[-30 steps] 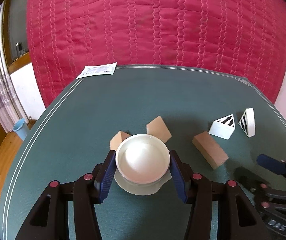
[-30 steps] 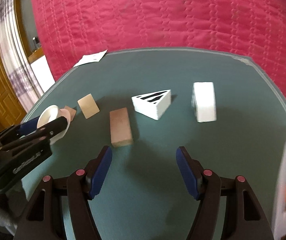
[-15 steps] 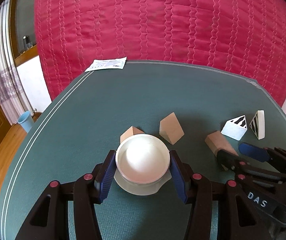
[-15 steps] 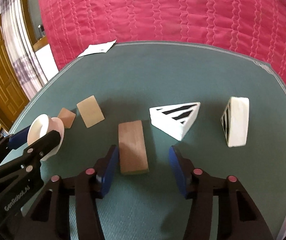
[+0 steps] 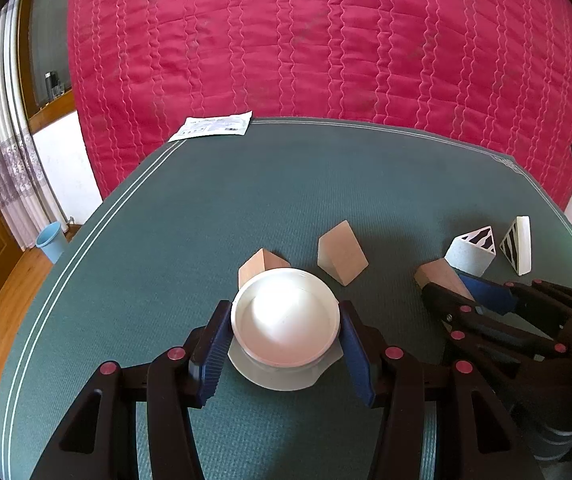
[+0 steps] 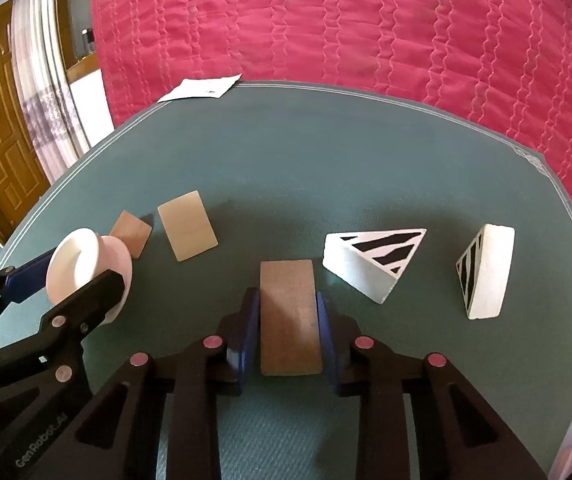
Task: Organize rigid objects
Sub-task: 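Grasp the brown wooden block with the right gripper while left holds the white cup, then carry the brown block into the clear bowl with right while left carries the cup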
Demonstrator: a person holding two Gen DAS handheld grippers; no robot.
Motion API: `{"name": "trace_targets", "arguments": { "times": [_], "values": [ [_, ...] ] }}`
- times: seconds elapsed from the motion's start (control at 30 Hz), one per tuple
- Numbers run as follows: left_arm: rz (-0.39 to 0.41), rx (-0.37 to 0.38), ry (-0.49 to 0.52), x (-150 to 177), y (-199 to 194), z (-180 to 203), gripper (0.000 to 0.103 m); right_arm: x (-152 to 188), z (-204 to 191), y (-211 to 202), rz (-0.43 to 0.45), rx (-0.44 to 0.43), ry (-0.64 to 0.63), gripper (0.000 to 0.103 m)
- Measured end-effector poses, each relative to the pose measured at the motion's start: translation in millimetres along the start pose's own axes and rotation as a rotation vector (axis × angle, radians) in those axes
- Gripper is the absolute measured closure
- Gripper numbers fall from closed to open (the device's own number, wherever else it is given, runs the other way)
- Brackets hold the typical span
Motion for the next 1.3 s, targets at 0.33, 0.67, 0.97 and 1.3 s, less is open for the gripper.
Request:
{"name": "trace_targets", "arguments": {
  "times": [0.33,0.67,0.97,1.3],
  "values": [
    [0.007,-0.001,0.013,1,0,3,0.048,18,3,-18,0.014,-0.021,0.036,0.074],
    [0.018,0.002,0.022,2,-4,7,0.048,32,6,-54,0.077,-0.036,0.068,0.074],
    [0.035,0.004,0.041,4,-9,13,0.048,41,14,-82,0.126,-0.020,0.098,0.074],
    [0.046,0.007,0.055,7,-13,18,0.048,54,36,-110,0.169,0.014,0.152,0.075]
  ]
}}
Point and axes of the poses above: each gripper's, at about its wrist camera, not at the fingertips, and y roughly the way its jaws point, z to its right, x to its underside, the point moved 3 cm from there along y, roughly the way its jaws point, and after that the axes turned 10 degrees about -y, right-handed, at the moved point
